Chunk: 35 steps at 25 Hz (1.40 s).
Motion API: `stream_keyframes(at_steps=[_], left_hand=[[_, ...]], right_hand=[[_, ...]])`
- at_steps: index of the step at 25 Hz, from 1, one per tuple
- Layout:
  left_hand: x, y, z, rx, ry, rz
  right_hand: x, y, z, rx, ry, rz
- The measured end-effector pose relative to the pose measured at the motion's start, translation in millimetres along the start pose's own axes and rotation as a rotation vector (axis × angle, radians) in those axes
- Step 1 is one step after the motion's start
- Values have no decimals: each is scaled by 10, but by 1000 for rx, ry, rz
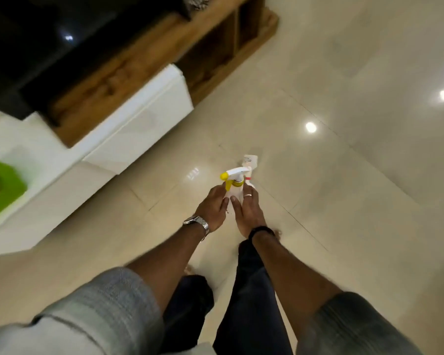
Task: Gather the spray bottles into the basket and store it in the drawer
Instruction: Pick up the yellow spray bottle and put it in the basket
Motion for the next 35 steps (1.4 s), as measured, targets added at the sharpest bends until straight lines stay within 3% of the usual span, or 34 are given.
stream_keyframes(at_steps=[9,15,21,25,35], left_hand=[[-2093,-1437,2130,-257,516,142],[-2848,-2376,3059,-497,716,207],[-3436,-3293,3239,-703,755,253],[-3872,-3831,3134,-747,737,310],[-4976,-5493,2642,-640,559,294]], right_hand=[[1990,-2460,834,-425,-382,254],[3400,-3474,1147,-554,-611,346],[4572,-4071,977,-605,-800,407],[5108,-4474,652,-615,-850,447],[6647,-5256,-339,-586,-720,481]])
Point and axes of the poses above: each hand's wrist, its own z-axis away from the middle knuckle, its own x-axis out of the palm, y = z × x, the point moved 6 cm from there along -z, towards the middle knuckle, and after that the axes turned 2 degrees about x, right-handed, at the moved point
